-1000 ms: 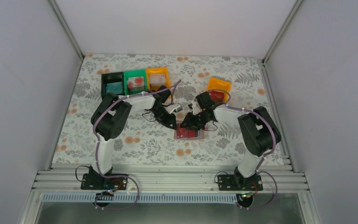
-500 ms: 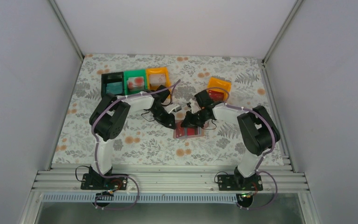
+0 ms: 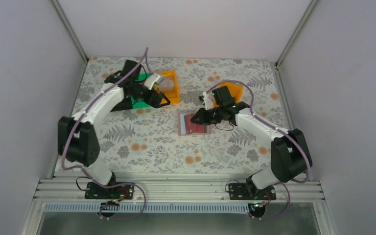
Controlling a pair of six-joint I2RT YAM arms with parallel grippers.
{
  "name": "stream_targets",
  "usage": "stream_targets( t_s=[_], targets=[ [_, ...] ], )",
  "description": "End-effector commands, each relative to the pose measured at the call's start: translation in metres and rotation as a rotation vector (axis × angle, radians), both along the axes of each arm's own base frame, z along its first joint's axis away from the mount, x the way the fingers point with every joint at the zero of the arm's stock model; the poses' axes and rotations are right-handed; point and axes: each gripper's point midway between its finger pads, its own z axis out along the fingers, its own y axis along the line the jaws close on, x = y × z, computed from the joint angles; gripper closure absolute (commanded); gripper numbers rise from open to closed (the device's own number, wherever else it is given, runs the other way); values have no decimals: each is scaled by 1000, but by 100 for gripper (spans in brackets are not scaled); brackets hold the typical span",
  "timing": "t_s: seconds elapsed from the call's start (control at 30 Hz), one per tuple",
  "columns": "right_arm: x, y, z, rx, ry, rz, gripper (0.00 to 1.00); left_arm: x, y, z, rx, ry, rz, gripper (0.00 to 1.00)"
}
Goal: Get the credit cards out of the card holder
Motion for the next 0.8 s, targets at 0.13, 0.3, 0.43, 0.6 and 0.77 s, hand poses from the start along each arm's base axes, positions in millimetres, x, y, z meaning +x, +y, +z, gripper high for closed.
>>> stream_targets(
  t_s=[0.13, 0.3, 0.43, 0.6, 0.77],
  targets=[
    [-1, 14, 132, 203, -325, 125, 96, -57, 2, 129, -279, -304, -159, 0],
    [-24, 16, 202, 342, -504, 216, 96, -85, -4, 156, -441, -321, -206, 0],
    [-38, 15, 241, 401, -601, 269, 96, -107, -12, 184, -501, -441, -301, 0],
    [-48, 20, 272, 464, -669, 348, 96, -130, -28, 190, -530, -470, -384, 0],
    [-57, 22, 292, 510, -709, 408, 96, -144, -47, 208, -568, -510, -446, 0]
  ],
)
